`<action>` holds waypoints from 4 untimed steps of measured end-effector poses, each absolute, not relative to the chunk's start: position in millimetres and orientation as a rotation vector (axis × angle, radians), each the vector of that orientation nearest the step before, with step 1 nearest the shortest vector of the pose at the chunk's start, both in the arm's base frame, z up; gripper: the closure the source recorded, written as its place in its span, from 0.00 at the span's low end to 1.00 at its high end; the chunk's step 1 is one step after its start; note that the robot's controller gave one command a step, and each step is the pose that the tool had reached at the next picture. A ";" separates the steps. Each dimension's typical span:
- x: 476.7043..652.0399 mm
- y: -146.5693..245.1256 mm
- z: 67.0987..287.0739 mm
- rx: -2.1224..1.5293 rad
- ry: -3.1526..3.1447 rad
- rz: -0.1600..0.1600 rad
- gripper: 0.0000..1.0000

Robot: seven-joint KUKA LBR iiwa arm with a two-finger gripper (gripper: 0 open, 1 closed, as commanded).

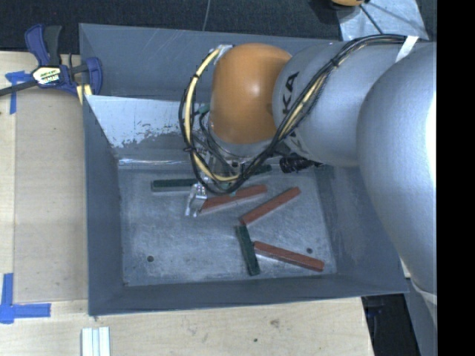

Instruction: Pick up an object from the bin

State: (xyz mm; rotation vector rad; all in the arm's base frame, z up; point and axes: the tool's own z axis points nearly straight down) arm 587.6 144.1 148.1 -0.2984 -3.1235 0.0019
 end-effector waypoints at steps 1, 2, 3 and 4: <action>589.1 144.4 150.6 -0.299 -3.128 -0.001 0.00; 603.4 153.4 77.6 -0.465 -3.126 -0.011 1.00; 603.4 153.4 77.6 -0.465 -3.126 -0.011 1.00; 595.5 157.8 116.9 -0.443 -3.106 0.003 1.00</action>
Offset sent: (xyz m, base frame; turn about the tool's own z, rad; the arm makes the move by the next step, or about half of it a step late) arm 0.0093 0.0093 -0.0781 0.1043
